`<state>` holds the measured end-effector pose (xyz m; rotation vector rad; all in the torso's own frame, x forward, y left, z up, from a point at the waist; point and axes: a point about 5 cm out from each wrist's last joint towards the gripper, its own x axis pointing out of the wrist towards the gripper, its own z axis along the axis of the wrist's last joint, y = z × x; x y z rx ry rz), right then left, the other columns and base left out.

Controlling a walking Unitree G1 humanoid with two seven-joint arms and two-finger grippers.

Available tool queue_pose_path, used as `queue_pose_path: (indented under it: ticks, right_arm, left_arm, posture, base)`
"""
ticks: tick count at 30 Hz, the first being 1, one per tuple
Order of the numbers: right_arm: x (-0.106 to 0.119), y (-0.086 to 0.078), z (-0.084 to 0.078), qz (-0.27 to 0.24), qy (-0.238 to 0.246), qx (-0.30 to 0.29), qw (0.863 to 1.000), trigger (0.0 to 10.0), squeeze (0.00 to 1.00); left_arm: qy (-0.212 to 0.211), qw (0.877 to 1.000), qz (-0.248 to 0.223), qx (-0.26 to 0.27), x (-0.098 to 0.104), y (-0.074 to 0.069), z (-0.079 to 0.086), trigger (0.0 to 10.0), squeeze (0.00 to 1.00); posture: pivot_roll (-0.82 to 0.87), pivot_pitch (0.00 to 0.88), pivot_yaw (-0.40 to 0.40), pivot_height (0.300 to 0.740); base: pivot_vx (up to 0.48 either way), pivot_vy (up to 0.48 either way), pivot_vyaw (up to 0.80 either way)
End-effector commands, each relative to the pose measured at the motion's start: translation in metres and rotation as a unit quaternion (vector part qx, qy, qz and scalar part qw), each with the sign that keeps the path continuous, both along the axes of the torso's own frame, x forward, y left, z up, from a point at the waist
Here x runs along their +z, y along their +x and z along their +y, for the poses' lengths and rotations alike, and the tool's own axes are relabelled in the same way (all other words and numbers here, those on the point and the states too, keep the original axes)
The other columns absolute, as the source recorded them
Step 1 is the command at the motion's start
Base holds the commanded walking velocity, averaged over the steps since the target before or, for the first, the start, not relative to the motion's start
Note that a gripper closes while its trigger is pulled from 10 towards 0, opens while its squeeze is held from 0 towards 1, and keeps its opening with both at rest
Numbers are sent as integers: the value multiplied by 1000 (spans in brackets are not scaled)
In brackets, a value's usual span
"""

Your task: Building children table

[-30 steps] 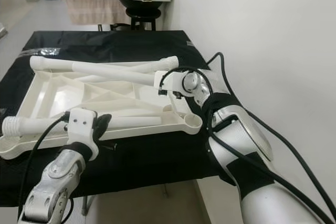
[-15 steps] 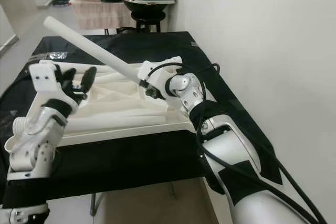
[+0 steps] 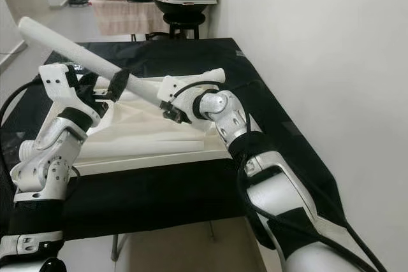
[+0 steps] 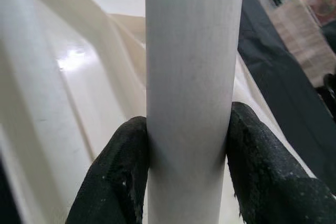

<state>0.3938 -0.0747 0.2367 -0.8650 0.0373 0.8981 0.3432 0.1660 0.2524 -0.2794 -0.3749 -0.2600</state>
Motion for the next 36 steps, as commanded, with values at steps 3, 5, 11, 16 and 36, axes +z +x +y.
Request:
queue_pose_path:
  ticks: [3, 5, 11, 16, 36]
  right_arm:
    - [5, -7, 9, -11, 4, 39, 999, 10000, 0]
    - [4, -12, 10, -8, 8, 52, 999, 10000, 0]
    - [4, -14, 10, 2, 32, 44, 999, 10000, 0]
    - [4, -15, 9, 16, 78, 26, 996, 10000, 0]
    - [-2, -22, 12, 45, 175, -7, 984, 10000, 1000]
  left_arm:
    - [1, 1000, -10, 5, 5, 2, 8, 10000, 0]
    - [-3, 999, -31, 10, 13, 3, 13, 10000, 0]
    - [-9, 998, -63, -5, 24, 2, 14, 0, 0]
    - [15, 995, -95, -28, 33, -3, 5, 0, 0]
    - [57, 988, -113, -87, 36, -8, -17, 0, 0]
  posture:
    - [-35, 0, -4, 740]
    - [-38, 0, -4, 740]
    - [-53, 0, -3, 740]
    - [-57, 0, 0, 740]
    - [-58, 0, 12, 740]
  base:
    - [0, 0, 0]
    - [0, 0, 0]
    - [0, 0, 0]
    - [0, 0, 0]
    - [0, 0, 0]
